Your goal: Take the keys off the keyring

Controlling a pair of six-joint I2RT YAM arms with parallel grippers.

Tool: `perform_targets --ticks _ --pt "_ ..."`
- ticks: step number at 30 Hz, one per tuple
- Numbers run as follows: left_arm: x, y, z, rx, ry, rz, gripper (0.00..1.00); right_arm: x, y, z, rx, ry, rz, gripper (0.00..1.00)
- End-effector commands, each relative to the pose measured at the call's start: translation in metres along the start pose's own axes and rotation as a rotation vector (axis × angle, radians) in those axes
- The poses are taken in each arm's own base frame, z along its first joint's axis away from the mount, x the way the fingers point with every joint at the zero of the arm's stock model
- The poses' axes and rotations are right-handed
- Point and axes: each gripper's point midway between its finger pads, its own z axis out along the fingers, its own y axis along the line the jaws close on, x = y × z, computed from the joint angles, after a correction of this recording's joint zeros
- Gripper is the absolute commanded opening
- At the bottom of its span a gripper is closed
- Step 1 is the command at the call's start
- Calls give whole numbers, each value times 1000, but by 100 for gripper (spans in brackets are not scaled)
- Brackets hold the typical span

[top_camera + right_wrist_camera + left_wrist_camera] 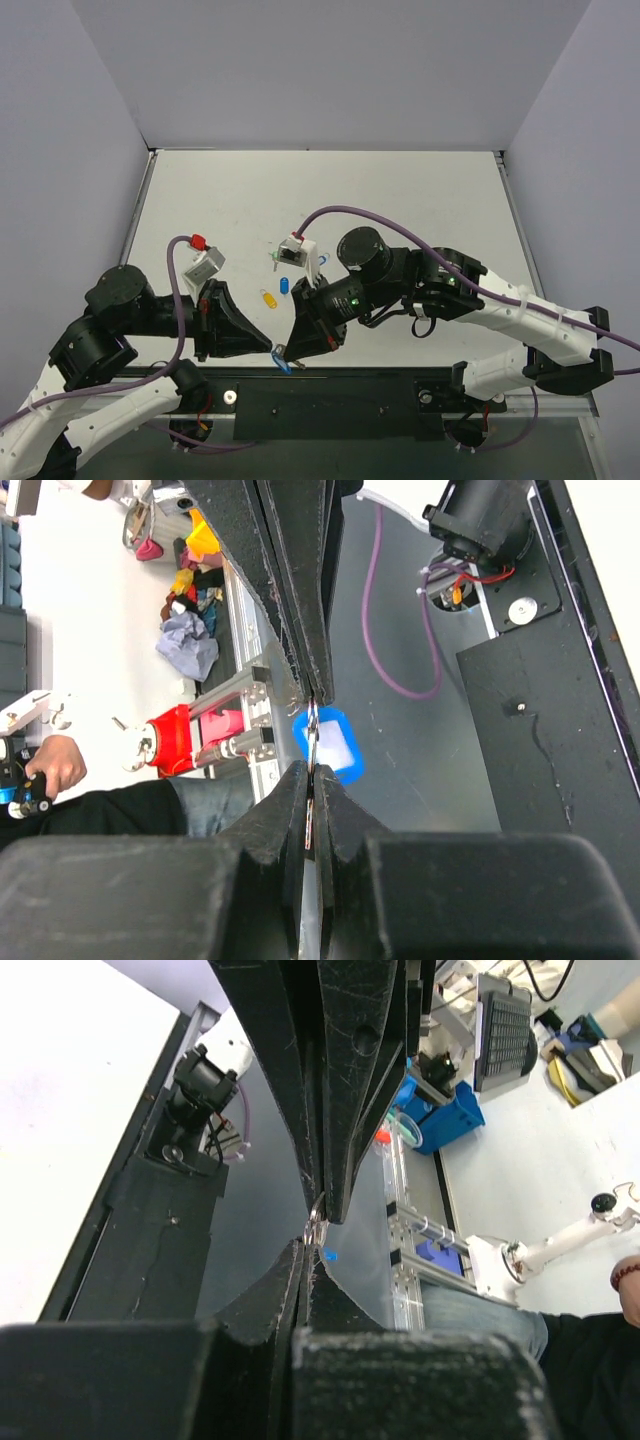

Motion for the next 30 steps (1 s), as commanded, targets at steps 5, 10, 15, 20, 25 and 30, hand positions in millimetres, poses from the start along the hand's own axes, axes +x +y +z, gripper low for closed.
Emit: perform_targets --ticks 5,10,15,20,25,30 --pt "23 -7 -6 42 161 15 0 5 21 -4 -71 62 -31 0" --pt "31 -5 -10 28 223 23 0 11 23 -4 -75 112 -44 0" --pt "38 -2 -11 24 267 11 0 18 23 -4 -65 163 -56 0" --pt "43 -2 -10 35 299 -5 0 27 23 -7 -57 217 -62 0" --pt "35 0 -9 9 270 22 0 28 23 -6 -49 240 -74 0" --pt "20 8 -8 -75 183 41 28 25 18 -4 -14 218 -82 0"
